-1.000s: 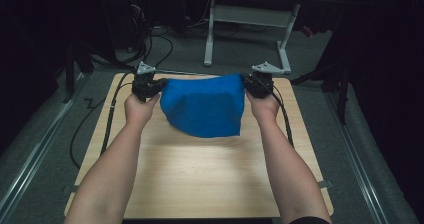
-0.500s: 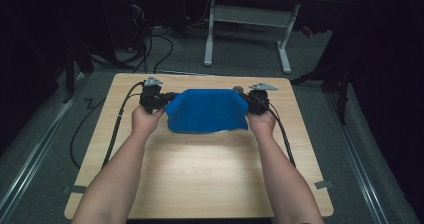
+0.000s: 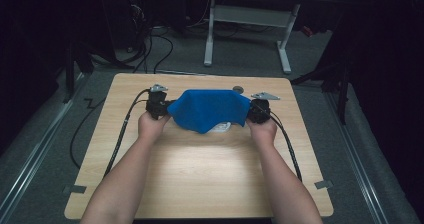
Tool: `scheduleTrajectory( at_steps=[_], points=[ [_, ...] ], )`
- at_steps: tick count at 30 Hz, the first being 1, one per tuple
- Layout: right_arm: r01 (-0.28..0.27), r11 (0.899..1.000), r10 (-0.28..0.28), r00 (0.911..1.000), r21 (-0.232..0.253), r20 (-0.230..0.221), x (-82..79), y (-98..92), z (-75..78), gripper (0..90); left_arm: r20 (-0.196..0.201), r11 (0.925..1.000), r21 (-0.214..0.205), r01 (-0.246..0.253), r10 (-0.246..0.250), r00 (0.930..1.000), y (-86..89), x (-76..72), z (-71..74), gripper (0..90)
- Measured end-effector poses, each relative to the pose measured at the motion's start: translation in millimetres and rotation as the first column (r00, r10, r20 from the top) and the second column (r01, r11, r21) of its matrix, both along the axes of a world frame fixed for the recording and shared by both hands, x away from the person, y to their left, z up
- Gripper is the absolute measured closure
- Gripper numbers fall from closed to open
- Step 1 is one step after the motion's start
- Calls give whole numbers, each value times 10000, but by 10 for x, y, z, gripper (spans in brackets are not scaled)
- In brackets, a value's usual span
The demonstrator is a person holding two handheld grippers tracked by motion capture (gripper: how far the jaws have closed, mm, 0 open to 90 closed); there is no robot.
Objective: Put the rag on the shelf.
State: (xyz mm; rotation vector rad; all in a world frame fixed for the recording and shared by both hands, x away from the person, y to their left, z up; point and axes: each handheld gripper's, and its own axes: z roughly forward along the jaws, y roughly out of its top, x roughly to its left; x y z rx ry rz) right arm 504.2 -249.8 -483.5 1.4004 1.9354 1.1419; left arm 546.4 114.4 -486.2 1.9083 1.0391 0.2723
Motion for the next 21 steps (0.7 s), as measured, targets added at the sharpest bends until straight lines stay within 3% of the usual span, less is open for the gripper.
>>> scheduleTrajectory(
  at_steps=[8, 10, 13, 16, 21],
  points=[
    [10, 10000, -11, 10000, 92, 64, -94, -33, -18, 874, -58, 9998, -205, -58, 57, 10000, -35, -30, -40, 822],
    [-11, 9999, 10, 10000, 120, 60, -120, -29, 5, 832, 57, 9994, -175, -298, 299, 9995, -8, -57, -25, 729],
    [-71, 9999, 70, 9999, 85, 122, -133, -26, 40, 798, 9, 9982, -258, -537, 537, 9986, 48, -77, -7, 692],
    [56, 9999, -59, 9998, 118, 215, -149, -34, 83, 764, 306, 9967, -340, -735, 746, 9967, 94, -116, 20, 646],
    [156, 9999, -157, 9993, 57, 337, -172, -63, 134, 729, 450, 9944, -345, -1000, 1015, 9938, 171, -152, 66, 610]
  ],
)
